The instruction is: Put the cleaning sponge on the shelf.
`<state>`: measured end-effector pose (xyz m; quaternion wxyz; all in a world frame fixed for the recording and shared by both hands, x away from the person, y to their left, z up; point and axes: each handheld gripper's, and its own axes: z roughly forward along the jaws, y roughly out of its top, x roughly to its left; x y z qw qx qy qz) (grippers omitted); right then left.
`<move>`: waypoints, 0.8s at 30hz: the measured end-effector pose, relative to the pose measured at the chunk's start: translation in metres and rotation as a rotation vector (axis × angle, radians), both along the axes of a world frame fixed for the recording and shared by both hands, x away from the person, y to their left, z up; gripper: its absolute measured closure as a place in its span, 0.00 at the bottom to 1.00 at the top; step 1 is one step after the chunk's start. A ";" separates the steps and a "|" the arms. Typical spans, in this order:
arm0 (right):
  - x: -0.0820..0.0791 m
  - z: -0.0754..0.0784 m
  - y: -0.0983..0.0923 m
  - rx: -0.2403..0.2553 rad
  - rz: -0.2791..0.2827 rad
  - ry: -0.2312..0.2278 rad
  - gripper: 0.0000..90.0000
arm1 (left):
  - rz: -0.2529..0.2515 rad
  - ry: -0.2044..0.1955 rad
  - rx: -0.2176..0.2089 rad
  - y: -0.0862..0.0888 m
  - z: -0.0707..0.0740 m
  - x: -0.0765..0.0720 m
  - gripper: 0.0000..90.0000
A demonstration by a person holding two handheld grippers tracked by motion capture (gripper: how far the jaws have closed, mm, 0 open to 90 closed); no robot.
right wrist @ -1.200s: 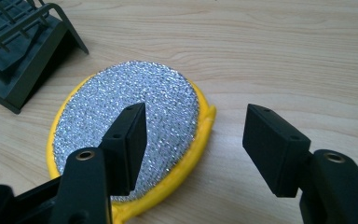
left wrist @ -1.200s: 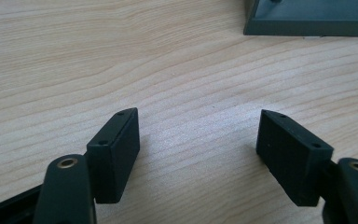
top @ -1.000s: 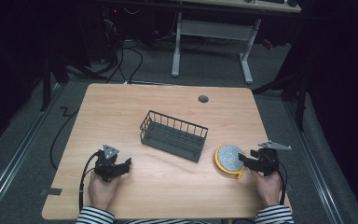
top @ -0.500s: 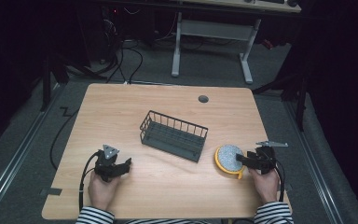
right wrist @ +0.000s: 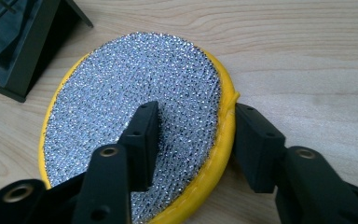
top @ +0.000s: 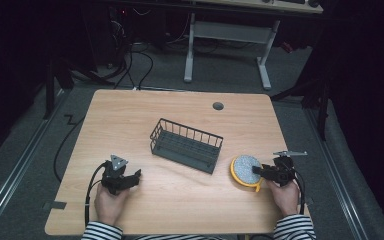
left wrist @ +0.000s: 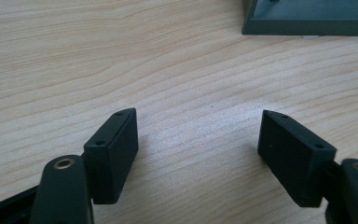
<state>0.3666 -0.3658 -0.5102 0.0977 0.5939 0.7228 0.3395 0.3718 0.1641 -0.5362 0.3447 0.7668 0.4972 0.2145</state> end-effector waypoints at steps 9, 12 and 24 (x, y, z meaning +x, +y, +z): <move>-0.001 0.004 0.005 -0.023 0.031 -0.025 0.85 | 0.000 0.001 0.001 0.000 0.000 0.000 0.33; -0.002 0.004 0.006 -0.021 0.032 -0.031 0.87 | 0.001 0.001 0.001 0.000 0.000 0.000 0.33; -0.013 0.026 0.005 -0.005 0.053 -0.133 0.89 | 0.002 0.001 -0.002 0.000 0.000 0.000 0.34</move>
